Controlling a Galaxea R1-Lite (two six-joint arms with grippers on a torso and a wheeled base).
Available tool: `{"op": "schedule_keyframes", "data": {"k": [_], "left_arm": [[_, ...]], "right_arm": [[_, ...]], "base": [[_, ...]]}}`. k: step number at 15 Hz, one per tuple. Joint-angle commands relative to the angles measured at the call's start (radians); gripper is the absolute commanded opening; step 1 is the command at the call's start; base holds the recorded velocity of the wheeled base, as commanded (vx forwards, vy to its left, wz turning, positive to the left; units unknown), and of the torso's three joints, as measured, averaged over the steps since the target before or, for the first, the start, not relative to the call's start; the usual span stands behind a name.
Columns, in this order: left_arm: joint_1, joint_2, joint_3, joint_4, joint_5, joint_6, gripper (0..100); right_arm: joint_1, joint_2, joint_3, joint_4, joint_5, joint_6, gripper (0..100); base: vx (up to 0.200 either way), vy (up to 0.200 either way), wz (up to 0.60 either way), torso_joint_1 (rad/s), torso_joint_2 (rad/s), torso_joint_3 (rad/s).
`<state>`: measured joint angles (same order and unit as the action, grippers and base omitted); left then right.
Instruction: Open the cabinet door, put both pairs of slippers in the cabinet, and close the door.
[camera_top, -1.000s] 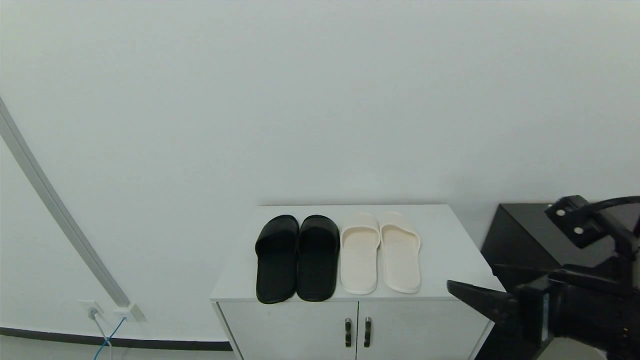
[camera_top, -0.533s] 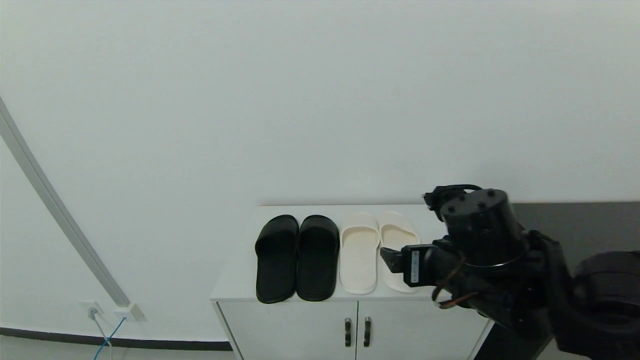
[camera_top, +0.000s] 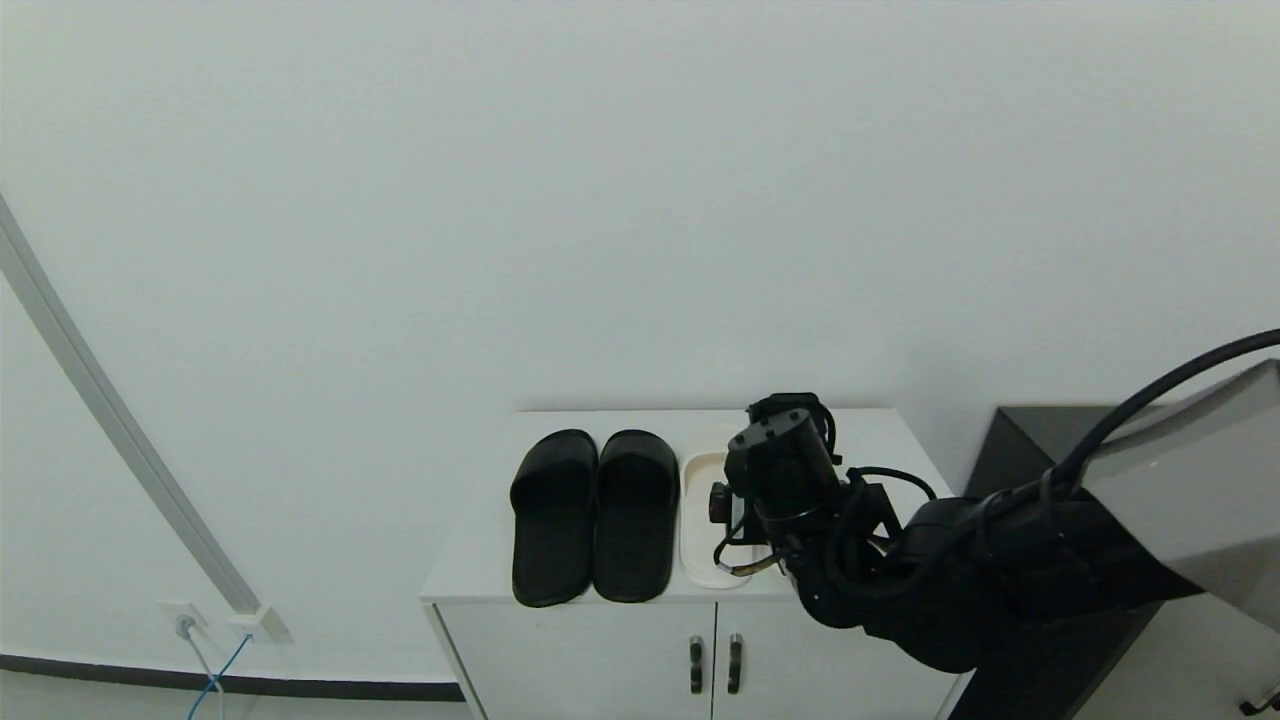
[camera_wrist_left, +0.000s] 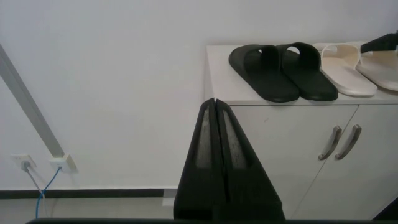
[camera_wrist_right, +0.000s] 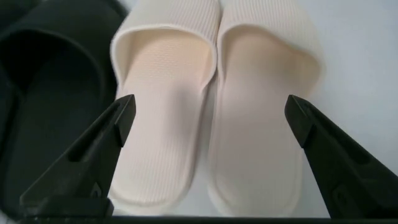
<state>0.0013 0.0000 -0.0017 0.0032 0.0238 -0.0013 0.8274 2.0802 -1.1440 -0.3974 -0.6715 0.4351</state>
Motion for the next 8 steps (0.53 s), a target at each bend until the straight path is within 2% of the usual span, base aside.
{"op": "schedule_keyframes", "data": {"k": [1,8], "left_arm": [[0.000,0.002,0.000,0.000,0.001,0.000,0],[0.000,0.000,0.000,0.000,0.001,0.000,0]], "right_arm": [[-0.021,0.084,-0.042,-0.006,-0.003,0.001,100],[-0.099,0.242,-0.240,-0.008,-0.013,-0.027,100]], "base": [[0.000,0.000,0.00,0.000,0.00,0.000],[0.000,0.000,0.00,0.000,0.00,0.000]]}}
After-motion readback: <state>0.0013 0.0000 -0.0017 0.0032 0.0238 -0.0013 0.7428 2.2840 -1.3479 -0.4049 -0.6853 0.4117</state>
